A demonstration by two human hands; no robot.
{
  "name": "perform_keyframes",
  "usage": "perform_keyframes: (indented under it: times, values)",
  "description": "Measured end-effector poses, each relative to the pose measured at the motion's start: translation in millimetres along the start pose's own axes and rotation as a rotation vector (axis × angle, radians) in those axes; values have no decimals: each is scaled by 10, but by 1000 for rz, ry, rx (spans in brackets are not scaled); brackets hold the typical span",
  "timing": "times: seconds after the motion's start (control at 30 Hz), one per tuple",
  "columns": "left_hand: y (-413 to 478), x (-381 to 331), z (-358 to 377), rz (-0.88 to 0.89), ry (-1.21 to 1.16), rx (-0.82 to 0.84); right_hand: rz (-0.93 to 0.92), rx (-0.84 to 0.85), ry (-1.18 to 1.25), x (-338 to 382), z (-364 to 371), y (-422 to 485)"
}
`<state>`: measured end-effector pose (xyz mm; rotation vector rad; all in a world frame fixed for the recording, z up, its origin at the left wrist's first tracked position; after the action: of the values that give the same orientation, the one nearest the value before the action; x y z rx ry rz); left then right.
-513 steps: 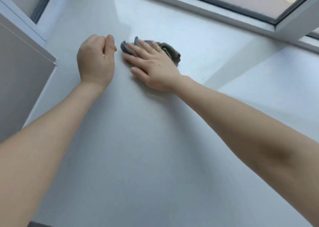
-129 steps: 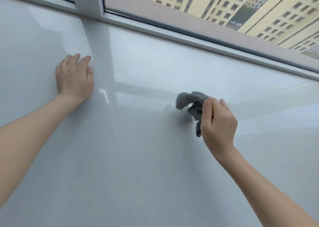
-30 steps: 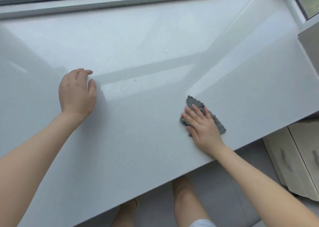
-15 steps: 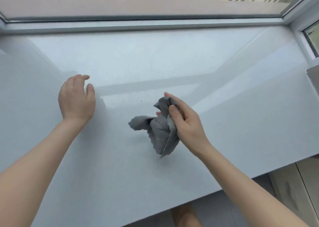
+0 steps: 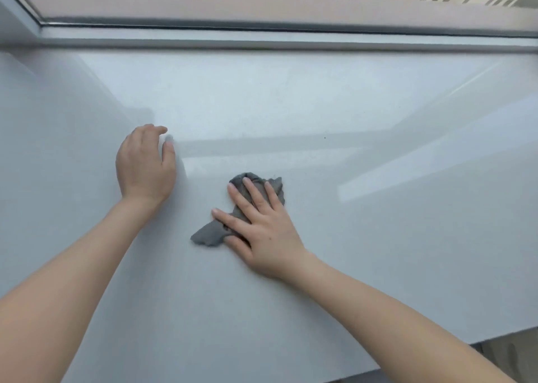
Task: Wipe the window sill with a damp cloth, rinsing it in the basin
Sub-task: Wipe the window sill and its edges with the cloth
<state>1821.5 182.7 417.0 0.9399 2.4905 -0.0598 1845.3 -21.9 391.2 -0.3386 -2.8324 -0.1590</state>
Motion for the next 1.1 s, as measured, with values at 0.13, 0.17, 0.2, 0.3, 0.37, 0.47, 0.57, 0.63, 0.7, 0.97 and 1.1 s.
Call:
perform_keyframes:
  times: [0.13, 0.17, 0.2, 0.3, 0.37, 0.47, 0.57, 0.63, 0.7, 0.97, 1.1]
  values:
    - [127, 10, 105, 17, 59, -41, 91, -21, -126, -1080, -255, 427]
    - [162, -8, 134, 31, 73, -43, 228, -42, -152, -1526, -389, 428]
    - [205, -30, 167, 45, 85, -39, 393, -42, -165, -1991, -526, 371]
    - [355, -67, 242, 81, 91, -22, 829, -7, -163, -2849, -787, 49]
    - [415, -61, 269, 97, 97, -17, 849, -41, -150, -2697, -717, 64]
    - [444, 2, 287, 72, 68, -14, 492, -82, -16, -1846, -476, 425]
    - [479, 71, 269, 14, -71, 28, 135, -16, 61, -1038, -307, 825]
    - [501, 113, 246, -21, -135, 42, -161, 50, 57, -444, -135, 879]
    - [519, 128, 231, -37, -148, 56, -468, 185, 137, 156, 55, 552]
    - [494, 100, 134, -9, -129, 19, -338, 429, 555, -153, -391, -858]
    - [561, 200, -2, -85, -108, -89, 297, -105, 676, -747, -869, -185]
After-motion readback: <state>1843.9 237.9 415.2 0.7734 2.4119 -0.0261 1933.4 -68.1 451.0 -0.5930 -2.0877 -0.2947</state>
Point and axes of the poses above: each hand's wrist, its own y-axis towards the middle knuckle, its own z-axis out of the palm, x = y × z, the point moved 9 cm from there along y, towards the middle knuckle, and after that the axes turned 3 degrees about -z, right-handed, at the moved point
